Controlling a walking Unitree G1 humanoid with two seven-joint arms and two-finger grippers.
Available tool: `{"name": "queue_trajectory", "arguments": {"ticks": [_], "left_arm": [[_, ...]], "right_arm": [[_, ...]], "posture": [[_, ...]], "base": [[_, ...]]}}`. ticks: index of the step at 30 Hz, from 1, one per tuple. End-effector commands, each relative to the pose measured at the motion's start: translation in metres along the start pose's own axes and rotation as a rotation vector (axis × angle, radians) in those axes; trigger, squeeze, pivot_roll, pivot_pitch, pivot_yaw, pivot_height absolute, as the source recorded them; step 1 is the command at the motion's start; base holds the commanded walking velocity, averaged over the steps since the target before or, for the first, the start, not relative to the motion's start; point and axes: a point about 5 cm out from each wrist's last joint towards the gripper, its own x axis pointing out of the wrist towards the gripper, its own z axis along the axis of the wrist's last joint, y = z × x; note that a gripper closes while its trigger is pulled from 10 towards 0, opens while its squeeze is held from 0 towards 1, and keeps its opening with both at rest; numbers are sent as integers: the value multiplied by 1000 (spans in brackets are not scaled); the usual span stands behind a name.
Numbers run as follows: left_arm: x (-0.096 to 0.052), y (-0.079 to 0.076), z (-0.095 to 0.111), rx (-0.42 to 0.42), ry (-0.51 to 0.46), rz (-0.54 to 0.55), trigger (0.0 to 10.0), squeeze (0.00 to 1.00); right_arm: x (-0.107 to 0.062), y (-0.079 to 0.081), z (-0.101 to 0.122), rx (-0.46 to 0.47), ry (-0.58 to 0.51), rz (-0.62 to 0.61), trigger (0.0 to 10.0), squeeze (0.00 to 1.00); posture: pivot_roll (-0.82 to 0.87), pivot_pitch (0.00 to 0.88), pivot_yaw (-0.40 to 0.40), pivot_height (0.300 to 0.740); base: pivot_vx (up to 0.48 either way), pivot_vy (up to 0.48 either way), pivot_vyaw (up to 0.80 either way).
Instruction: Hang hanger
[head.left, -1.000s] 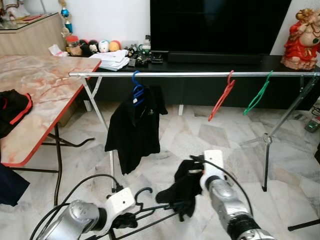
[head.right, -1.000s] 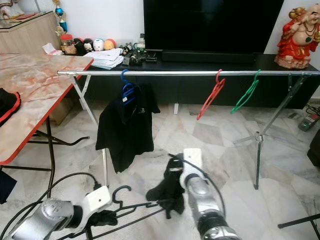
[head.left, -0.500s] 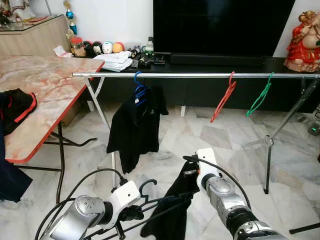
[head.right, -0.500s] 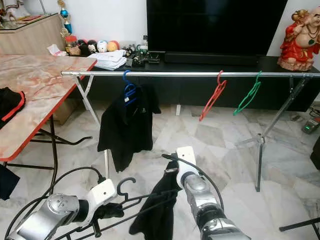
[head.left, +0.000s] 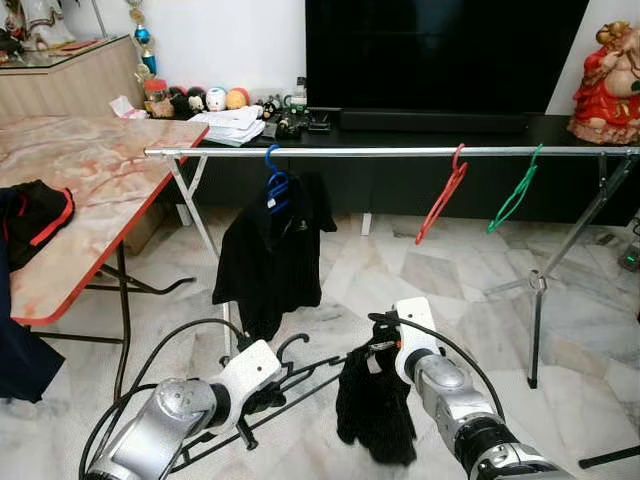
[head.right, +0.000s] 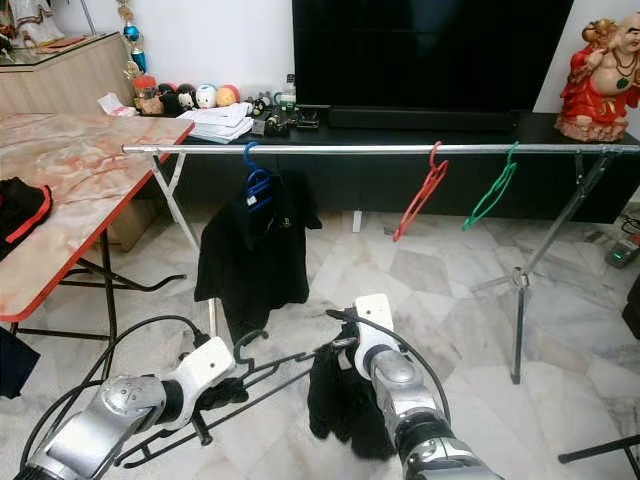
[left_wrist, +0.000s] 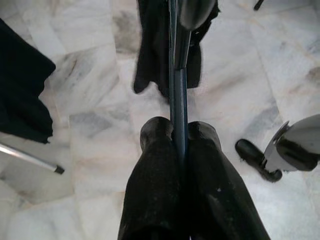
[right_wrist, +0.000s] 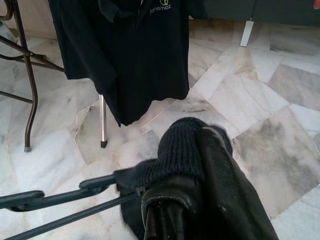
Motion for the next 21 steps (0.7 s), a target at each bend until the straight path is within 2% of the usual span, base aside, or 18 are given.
{"name": "queue_trajectory", "arguments": {"ticks": [1,12,21], "left_arm": [[-2,7,8,-3,-44,31,10000,0],[0,-4,12,-51,-73,-51,10000,0],[-7,-18,6,-102,-36,-221,10000,0]], "right_arm": [[1,3,4,-1,-23,13,10000,0],[2,5,7,24,-29,7,10000,0],[2,5,13,18,-56,-8,10000,0]], "posture": [[80,0,41,740],[93,0,39,740],[102,0,37,740]], "base": [[0,0,0],[0,0,0],[0,0,0]]}}
